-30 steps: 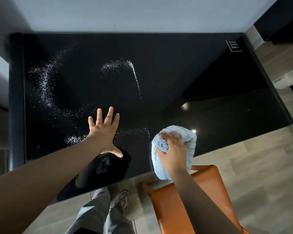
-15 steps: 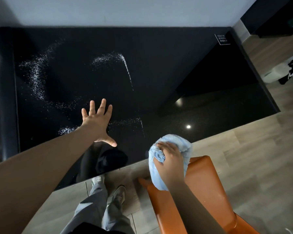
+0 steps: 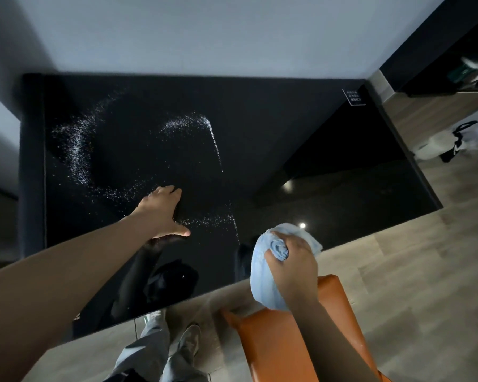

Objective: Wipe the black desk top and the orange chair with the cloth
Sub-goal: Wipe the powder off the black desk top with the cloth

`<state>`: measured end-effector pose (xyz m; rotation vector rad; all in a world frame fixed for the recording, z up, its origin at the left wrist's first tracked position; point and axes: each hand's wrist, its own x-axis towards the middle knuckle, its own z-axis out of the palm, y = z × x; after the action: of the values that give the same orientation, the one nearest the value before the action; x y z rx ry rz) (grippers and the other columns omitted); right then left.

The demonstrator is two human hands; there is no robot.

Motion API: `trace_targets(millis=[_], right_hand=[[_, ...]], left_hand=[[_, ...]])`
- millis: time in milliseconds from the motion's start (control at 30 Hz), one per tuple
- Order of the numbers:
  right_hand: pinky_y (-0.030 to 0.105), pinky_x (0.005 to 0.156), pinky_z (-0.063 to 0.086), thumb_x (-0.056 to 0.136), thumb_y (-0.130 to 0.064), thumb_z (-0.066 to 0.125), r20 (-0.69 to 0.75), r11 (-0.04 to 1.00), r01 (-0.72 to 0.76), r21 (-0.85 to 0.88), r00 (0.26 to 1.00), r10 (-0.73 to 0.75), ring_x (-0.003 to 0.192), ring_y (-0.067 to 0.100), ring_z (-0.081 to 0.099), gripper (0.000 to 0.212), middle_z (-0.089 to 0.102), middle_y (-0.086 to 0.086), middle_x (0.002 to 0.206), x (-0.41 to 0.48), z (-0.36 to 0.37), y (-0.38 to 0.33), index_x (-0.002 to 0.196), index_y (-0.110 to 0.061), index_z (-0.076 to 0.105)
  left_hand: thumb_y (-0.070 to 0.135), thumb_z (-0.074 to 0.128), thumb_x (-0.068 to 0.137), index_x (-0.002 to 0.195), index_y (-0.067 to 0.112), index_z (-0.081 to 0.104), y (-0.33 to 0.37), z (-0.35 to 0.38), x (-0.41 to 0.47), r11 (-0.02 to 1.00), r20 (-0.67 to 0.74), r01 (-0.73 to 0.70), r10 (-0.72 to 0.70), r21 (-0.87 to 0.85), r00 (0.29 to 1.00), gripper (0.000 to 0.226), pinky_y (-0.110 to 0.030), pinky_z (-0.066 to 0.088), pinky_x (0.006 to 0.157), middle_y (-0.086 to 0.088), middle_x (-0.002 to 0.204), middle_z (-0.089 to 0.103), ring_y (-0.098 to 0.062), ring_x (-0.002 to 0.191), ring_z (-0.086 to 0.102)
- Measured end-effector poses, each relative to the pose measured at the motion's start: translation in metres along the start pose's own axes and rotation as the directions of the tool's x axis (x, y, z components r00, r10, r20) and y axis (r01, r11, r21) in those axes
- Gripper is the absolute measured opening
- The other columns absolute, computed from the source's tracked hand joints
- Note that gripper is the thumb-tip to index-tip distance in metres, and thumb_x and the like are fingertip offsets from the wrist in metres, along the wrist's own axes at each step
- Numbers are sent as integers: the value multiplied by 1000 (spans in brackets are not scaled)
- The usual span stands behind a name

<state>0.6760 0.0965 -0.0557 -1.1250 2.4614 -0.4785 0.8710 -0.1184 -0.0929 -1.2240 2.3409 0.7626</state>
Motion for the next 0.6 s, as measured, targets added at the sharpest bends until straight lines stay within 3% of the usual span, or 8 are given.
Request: trace_targets(millis=[133,267,400,500,600], right_hand=[[26,85,44,86,-22,65,-121,998,60,25,991,-56,101,20,58,27,63,1,110,45,-14,-49,113,-20,67],[29,81,45,86,-21,64,-201,988,150,20,969,-143,96,21,59,25,65,4,105,90,-21,-89,110,-17,68],[26,79,45,86,-22,64,-224,979,203,4,954,-197,96,19,60,24,66,2,103,134,-23,-118,109,-18,68],[22,62,45,87,-12,59,-237,980,199,-21,951,-198,75,15,64,9,65,-1,78,171,-22,-142,86,-14,68],[12,55,40,86,-11,60,-254,968,250,-15,936,-245,62,5,55,8,62,-7,71,206,-20,-164,82,-14,66]], left_hand=[[53,71,79,152,12,21,-22,-24,-3,995,-78,-1,-7,-103,997,98,-35,27,115,-6,156,24,-23,142,25],[51,66,84,152,11,20,-43,-43,1,995,-106,25,-36,-102,994,92,-34,24,117,-6,157,22,-22,144,22],[52,64,84,147,10,29,-53,-59,14,994,-137,49,-62,-101,989,83,-36,31,113,-7,150,32,-24,139,28],[54,63,84,149,12,24,-57,-68,30,993,-141,80,-92,-92,986,86,-38,25,116,-6,154,25,-26,144,20],[55,63,83,150,12,20,-64,-76,49,991,-156,100,-113,-91,981,91,-42,21,119,-6,158,17,-28,147,13]])
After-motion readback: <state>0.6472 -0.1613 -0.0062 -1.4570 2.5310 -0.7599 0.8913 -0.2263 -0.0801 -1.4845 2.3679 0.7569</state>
